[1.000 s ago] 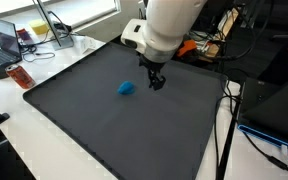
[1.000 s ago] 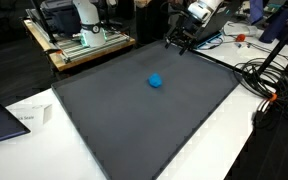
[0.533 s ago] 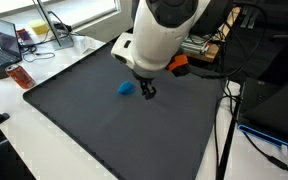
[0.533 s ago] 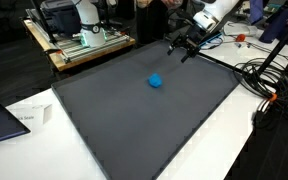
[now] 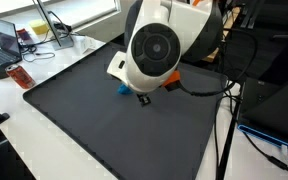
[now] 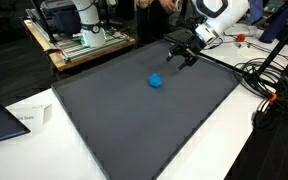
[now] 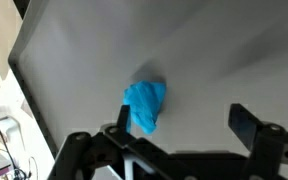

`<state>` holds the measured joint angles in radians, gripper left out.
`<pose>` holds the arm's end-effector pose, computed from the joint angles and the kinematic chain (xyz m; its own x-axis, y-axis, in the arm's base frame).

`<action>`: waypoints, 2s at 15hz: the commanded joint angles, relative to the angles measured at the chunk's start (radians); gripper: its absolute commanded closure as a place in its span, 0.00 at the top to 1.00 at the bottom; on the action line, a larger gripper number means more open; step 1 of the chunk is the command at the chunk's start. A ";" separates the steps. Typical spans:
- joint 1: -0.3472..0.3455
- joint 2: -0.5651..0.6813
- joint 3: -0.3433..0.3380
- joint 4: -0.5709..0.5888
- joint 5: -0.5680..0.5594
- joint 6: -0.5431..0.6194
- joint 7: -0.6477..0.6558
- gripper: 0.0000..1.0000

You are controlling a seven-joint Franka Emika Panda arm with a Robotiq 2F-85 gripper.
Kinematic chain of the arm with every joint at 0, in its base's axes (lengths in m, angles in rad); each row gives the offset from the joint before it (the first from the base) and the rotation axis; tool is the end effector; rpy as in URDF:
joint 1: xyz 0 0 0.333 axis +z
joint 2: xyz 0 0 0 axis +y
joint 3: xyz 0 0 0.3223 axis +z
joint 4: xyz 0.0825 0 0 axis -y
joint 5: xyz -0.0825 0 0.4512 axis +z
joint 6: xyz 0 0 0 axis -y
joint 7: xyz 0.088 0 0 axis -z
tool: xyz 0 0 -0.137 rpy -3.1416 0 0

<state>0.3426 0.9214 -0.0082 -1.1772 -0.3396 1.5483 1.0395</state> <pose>0.7189 0.2021 0.1506 0.8148 -0.5796 -0.0109 -0.4589 -0.6564 0.5988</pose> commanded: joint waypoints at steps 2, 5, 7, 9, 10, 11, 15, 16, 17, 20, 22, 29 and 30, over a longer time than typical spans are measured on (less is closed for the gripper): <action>-0.021 0.095 -0.012 0.177 0.045 -0.094 -0.103 1.00; -0.043 0.118 -0.008 0.244 0.075 -0.108 -0.173 1.00; -0.062 0.125 -0.004 0.275 0.103 -0.109 -0.232 1.00; -0.081 0.127 0.000 0.298 0.134 -0.110 -0.295 1.00; -0.094 0.126 0.002 0.303 0.148 -0.106 -0.336 1.00; -0.102 0.126 0.000 0.312 0.161 -0.107 -0.368 1.00; -0.175 0.124 0.038 0.329 0.215 -0.114 -0.478 1.00; -0.188 0.125 0.042 0.335 0.226 -0.121 -0.499 1.00; -0.186 0.130 0.016 0.348 0.259 -0.132 -0.529 1.00; -0.234 0.125 0.049 0.354 0.259 -0.151 -0.593 1.00; -0.257 0.123 0.058 0.360 0.270 -0.163 -0.639 1.00; -0.339 0.114 0.095 0.356 0.323 -0.184 -0.791 1.00; -0.350 0.112 0.098 0.353 0.329 -0.180 -0.804 1.00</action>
<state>0.0318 1.0211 0.0639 -0.8568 -0.0512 1.3978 0.2892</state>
